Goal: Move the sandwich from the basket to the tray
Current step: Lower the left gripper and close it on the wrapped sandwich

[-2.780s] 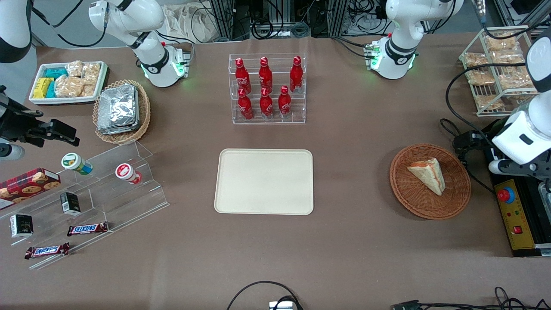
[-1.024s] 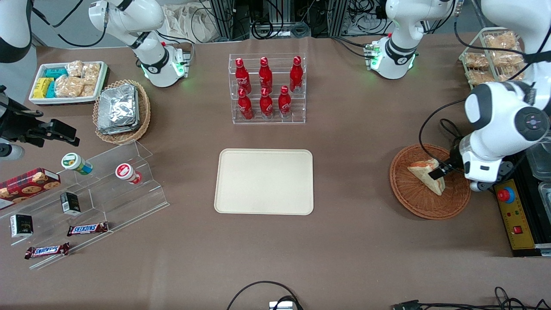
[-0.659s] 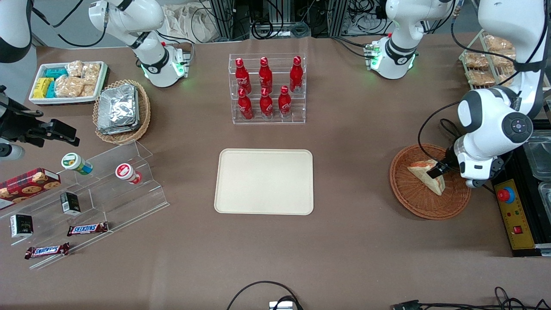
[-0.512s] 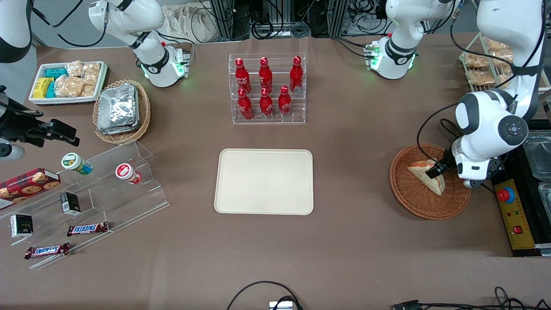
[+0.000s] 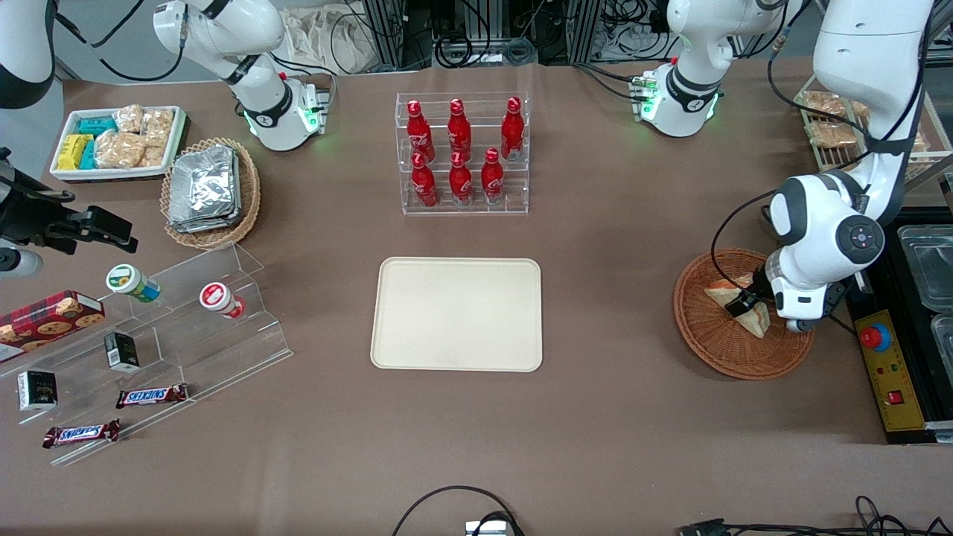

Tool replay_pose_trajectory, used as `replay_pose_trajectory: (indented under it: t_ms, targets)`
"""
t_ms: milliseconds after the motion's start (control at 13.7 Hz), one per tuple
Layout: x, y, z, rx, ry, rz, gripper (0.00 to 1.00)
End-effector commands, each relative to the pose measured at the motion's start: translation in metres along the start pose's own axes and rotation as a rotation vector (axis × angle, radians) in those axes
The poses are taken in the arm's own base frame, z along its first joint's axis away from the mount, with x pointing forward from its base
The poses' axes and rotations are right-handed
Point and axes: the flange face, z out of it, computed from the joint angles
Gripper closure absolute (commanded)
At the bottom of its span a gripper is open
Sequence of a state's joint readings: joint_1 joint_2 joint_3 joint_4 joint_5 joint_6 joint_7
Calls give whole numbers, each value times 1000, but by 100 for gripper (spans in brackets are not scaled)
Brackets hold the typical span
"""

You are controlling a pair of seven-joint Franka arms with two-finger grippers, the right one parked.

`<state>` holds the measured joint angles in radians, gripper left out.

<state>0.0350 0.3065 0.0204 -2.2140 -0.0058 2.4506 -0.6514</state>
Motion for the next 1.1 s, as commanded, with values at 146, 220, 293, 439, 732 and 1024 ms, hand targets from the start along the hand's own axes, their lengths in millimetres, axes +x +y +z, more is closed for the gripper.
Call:
replay_pose_trajectory:
  t_ms: [146,220,293,439,732,1024]
  targets:
    - [3,8,-15,-27,19,-25,100]
    - [4,9,-17,-28,20,-25,100]
    - [6,10,-22,-33,26,-25,100]
    - [5,16,-39,-28,20,-7,100]
    - [9,52,-125,44,-67,94,100]
    - [-2,91,-230,38,-81,255,100]
